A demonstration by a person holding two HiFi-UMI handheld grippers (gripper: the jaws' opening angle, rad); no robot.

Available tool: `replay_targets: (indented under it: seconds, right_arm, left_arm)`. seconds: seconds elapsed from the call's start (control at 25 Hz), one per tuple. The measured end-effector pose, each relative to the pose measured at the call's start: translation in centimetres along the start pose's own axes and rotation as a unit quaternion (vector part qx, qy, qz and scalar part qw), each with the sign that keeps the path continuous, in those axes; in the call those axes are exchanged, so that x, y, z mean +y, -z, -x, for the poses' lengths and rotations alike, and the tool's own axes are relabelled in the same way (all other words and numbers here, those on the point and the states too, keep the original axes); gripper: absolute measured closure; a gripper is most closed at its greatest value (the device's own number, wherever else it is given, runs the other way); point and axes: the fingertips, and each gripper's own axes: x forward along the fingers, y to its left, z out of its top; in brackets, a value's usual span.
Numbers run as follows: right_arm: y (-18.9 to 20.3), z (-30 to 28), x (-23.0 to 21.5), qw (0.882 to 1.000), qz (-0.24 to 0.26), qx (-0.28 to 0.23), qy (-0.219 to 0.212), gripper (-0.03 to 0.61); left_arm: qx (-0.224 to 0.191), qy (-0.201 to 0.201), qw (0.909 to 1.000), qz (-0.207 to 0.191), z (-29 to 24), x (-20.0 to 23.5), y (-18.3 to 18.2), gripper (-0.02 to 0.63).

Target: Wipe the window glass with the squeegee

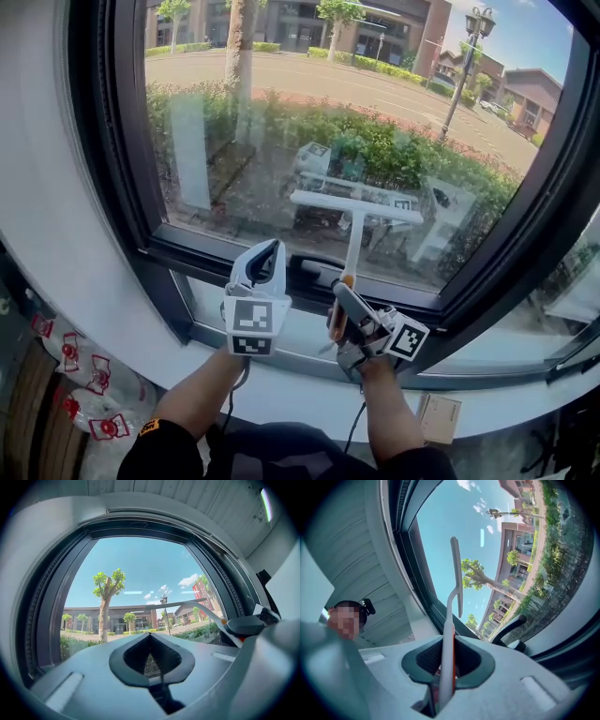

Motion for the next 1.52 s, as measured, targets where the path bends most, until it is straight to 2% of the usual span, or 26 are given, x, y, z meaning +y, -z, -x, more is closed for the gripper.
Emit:
replay_targets:
  seconds: [0.16,0.4,0.64,0.92,1.08,1.24,1.52]
  right_arm:
    - [0.2,0.3,0.5,1.0,0.017,0.007,0.0,0.531]
    - [-1.9,0.0,3.5,0.998,0.048,0.009,-0.032,0.531]
    - [-7.6,-1.1,7.3,0.994,0.087,0.002,-0.072,0.531]
    - [-15.2,-2.9,12.2,0.985,0.125,-0.005,-0.115,0.531]
    - [-18.3,-4.1,14.2,0.98,0.159,0.001,-0.119,0.531]
    - [-19.6,-5.2,14.9,0.976,0.183,0.012,-0.114,0.531]
    - [-20.6,-5.3,14.1,0.979,0.171,0.018,-0.107,0.531]
  left_arm:
    - [-0.004,-0.002,1.0,-0.002,0.3,0.0,-0.2,0.595]
    - [-0.028,0.001,0.9995,-0.013,0.3,-0.8,-3.2,0.595]
    - [-0.062,0.023,0.9966,-0.049,-0.7,-3.1,-7.9,0.595]
    - [-0.109,0.039,0.9906,-0.072,-2.0,-5.7,-14.5,0.595]
    - [-0.122,0.042,0.9888,-0.076,-2.6,-6.7,-16.6,0.595]
    - [-0.133,0.042,0.9872,-0.077,-2.9,-7.3,-17.7,0.595]
    - [-0.137,0.038,0.9869,-0.077,-3.3,-8.0,-19.1,0.595]
